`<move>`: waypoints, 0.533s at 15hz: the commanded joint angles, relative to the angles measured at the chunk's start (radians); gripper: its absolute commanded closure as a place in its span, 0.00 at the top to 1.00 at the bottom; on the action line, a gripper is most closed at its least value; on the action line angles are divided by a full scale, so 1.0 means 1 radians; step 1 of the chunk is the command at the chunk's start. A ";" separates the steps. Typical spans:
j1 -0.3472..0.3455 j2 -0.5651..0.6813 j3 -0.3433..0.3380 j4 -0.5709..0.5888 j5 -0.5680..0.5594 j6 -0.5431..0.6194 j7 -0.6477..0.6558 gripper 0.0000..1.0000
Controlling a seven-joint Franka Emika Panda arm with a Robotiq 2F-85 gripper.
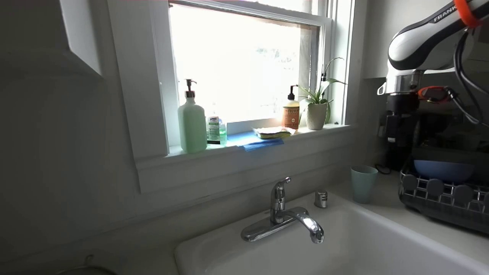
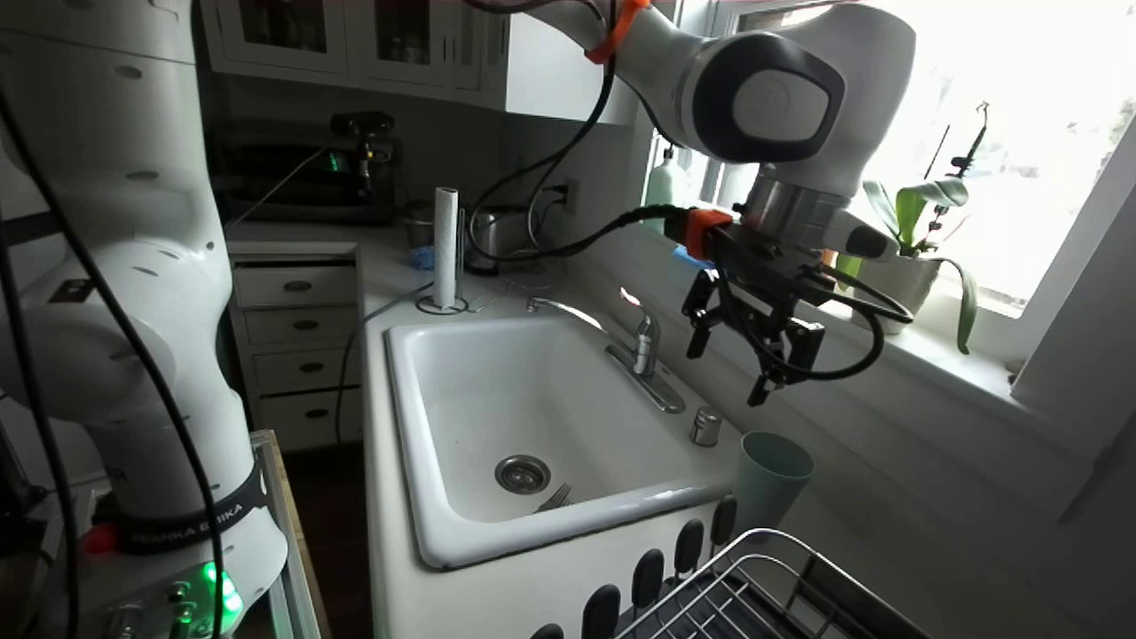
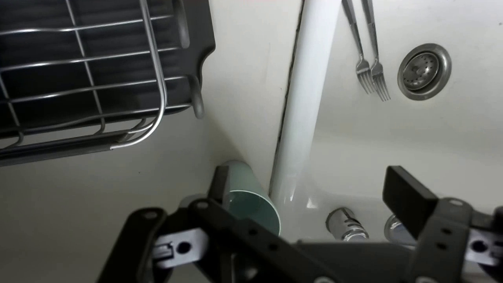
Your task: Pour the liquid from the blue cup into the sink
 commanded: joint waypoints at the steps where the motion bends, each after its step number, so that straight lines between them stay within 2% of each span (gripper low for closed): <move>1: -0.029 0.017 0.026 0.019 0.005 -0.008 0.000 1.00; 4: -0.037 0.072 0.022 0.069 0.003 -0.009 0.035 1.00; 8: -0.095 0.187 0.022 0.158 0.077 0.028 -0.004 1.00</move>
